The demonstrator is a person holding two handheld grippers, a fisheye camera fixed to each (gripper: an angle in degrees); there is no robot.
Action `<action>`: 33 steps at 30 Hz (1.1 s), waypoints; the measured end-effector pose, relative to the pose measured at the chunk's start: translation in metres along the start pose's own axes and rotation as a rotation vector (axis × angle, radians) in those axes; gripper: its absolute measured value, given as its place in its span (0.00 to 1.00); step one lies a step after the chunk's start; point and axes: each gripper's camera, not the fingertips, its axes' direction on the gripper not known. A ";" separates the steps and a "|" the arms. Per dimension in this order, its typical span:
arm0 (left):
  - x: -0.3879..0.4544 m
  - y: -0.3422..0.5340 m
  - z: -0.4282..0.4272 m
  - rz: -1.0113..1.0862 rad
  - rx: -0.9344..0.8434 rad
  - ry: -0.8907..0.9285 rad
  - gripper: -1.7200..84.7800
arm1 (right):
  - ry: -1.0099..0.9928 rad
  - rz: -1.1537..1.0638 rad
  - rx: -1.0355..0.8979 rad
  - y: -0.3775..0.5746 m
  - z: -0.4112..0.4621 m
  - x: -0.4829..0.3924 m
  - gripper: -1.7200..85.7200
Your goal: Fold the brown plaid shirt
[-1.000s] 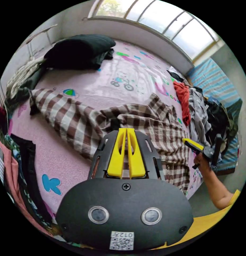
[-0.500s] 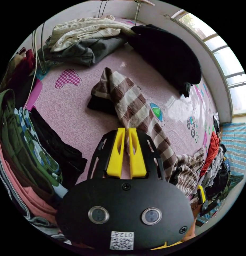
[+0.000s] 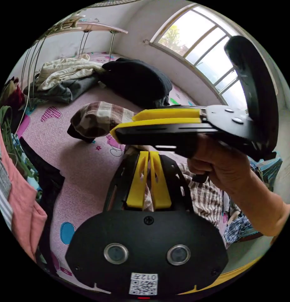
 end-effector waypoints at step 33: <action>0.315 -0.027 0.127 0.501 -0.364 -0.059 0.03 | -0.264 1.133 0.439 0.485 -0.132 0.123 0.09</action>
